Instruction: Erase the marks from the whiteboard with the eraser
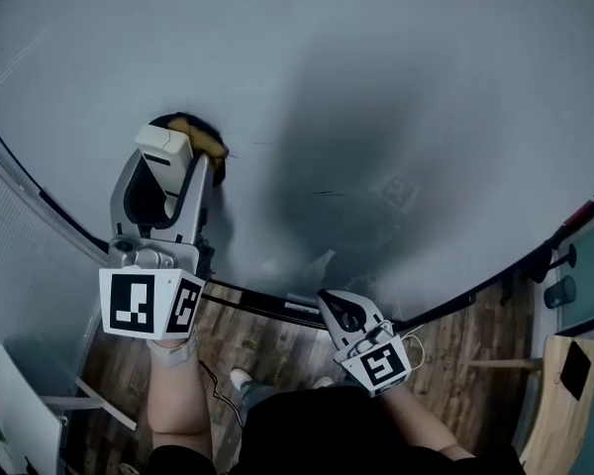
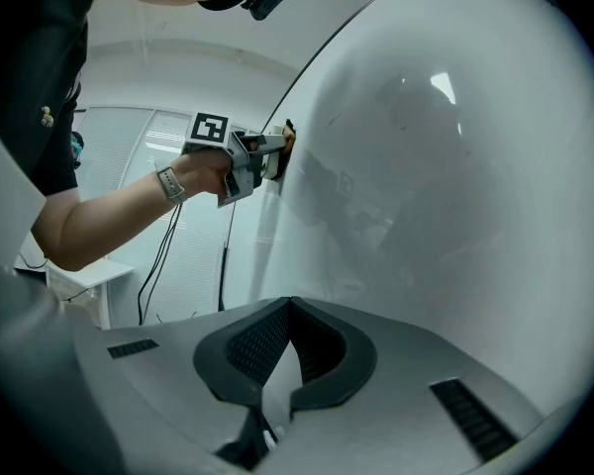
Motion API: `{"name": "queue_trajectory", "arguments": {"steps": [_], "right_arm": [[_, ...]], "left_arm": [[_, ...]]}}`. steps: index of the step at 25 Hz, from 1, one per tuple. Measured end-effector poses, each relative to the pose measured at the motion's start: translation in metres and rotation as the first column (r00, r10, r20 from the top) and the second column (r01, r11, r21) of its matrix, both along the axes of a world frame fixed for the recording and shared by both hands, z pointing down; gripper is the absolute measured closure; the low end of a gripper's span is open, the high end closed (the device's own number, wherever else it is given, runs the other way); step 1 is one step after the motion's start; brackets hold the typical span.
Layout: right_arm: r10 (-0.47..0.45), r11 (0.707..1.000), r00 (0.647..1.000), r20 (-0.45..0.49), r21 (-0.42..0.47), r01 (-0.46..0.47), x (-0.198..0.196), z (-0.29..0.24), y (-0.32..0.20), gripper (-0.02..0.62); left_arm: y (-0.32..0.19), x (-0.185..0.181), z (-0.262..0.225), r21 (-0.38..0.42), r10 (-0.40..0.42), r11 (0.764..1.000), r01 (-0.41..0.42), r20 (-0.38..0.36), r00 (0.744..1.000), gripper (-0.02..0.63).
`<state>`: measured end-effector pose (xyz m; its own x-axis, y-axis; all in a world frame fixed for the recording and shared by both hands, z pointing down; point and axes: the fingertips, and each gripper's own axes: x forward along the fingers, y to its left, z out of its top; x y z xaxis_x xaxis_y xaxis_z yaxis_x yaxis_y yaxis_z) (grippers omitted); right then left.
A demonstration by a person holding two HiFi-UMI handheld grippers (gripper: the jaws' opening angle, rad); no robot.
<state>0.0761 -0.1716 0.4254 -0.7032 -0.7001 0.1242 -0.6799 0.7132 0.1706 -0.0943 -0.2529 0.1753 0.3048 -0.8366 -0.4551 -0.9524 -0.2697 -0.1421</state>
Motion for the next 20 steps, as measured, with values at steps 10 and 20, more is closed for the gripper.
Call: {"name": "queue_trajectory", "arguments": {"steps": [10, 20], "right_arm": [[0.039, 0.999, 0.999, 0.022, -0.013, -0.039, 0.077, 0.005, 0.025, 0.568], [0.147, 0.989, 0.988, 0.042, -0.04, -0.145, 0.096, 0.013, 0.035, 0.568]], "left_arm": [[0.038, 0.108, -0.002, 0.042, 0.006, 0.999, -0.01, 0.094, 0.996, 0.342], [0.056, 0.184, 0.031, 0.034, 0.047, 0.998, -0.054, 0.194, 0.98, 0.342]]}}
